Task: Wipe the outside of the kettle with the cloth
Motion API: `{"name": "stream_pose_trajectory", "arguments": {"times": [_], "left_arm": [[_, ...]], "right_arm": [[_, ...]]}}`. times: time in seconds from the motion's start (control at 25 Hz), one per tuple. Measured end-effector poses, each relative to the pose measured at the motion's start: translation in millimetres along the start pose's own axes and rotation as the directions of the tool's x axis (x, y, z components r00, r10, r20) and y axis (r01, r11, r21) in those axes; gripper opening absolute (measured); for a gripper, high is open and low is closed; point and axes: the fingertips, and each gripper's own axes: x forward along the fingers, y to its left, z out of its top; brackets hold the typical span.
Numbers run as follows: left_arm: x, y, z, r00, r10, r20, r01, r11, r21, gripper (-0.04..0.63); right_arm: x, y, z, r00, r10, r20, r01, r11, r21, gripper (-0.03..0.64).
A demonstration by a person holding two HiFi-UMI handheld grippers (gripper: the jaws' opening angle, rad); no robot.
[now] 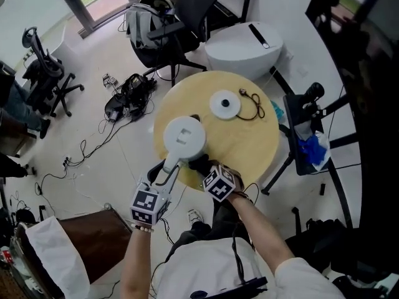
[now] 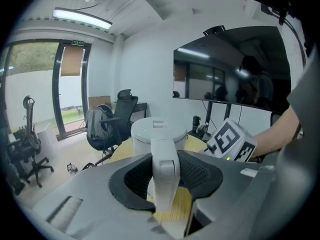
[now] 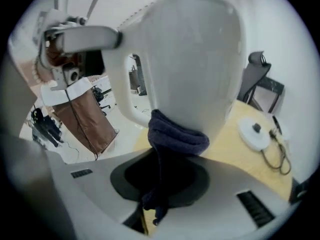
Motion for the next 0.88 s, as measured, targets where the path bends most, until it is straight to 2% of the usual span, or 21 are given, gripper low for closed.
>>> {"name": "stream_pose_trajectory", "arguments": {"times": [0.16,0.4,0.6,0.88], "left_arm": [[1,8,-1,0.997,-0.070,-0.031,0.071,0.996,0.051,0.166],[0,18,-6,0.982,-0.165,-0.094,0.176,0.975,0.134,0.167],[3,18,-4,0.963,-0.235,-0.133,0.257,0.948,0.185,0.166],[7,22,0,0.930,-0.309,-0.199,0.348,0.913,0.212,0.167]], "right_arm": [[-53,-10,28,0.993,-0.093,0.071,0.102,0.985,-0.137,0.072],[-99,-17,56,0.983,-0.126,0.132,0.154,0.962,-0.227,0.072],[-93,-12,45,0.990,-0.097,0.100,0.119,0.962,-0.246,0.072],[-18,-11,-14,0.997,0.023,-0.067,-0.034,0.986,-0.166,0.072]]}}
